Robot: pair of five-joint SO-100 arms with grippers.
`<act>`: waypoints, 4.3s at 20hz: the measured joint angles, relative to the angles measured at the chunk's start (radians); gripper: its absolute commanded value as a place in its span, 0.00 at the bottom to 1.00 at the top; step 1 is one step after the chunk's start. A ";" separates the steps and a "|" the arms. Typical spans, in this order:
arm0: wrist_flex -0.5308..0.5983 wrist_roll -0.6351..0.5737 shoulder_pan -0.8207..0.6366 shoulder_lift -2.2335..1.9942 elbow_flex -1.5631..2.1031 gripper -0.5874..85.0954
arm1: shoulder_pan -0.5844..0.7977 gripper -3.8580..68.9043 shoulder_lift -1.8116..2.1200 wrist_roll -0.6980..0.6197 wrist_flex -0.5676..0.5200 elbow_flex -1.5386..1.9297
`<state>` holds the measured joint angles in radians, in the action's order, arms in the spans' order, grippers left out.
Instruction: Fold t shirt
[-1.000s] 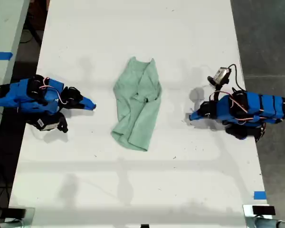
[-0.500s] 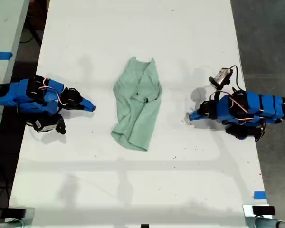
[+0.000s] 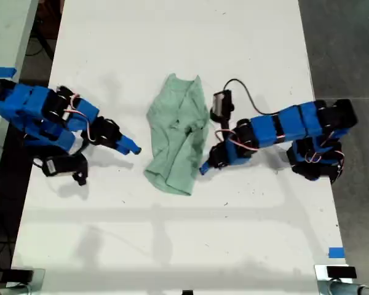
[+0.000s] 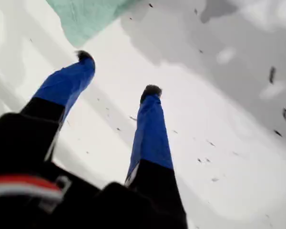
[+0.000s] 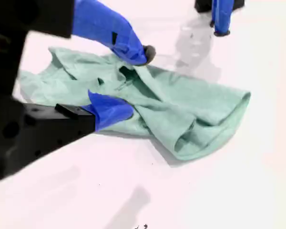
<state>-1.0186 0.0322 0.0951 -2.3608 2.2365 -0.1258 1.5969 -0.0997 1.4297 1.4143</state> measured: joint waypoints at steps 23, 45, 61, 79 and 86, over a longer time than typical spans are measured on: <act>-0.143 0.009 0.103 1.316 -1.068 0.01 | -0.041 0.05 -0.512 -0.052 -0.140 -0.373; -0.568 -0.328 -0.600 0.739 -1.077 0.33 | 0.531 0.57 0.255 -0.267 -0.284 0.025; -0.044 -0.048 -0.094 -0.723 0.322 0.01 | 0.206 0.05 1.540 -0.179 -0.129 1.134; -0.031 -0.075 -0.109 -1.230 0.968 0.14 | 0.141 0.29 1.901 -0.198 -0.031 1.626; -0.031 -0.075 -0.112 -1.230 0.968 0.14 | 0.141 0.29 1.901 -0.198 -0.032 1.629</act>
<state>-1.0492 -0.0430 -0.0169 -3.5910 3.2045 0.0153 3.4975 -0.2976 1.3975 3.0434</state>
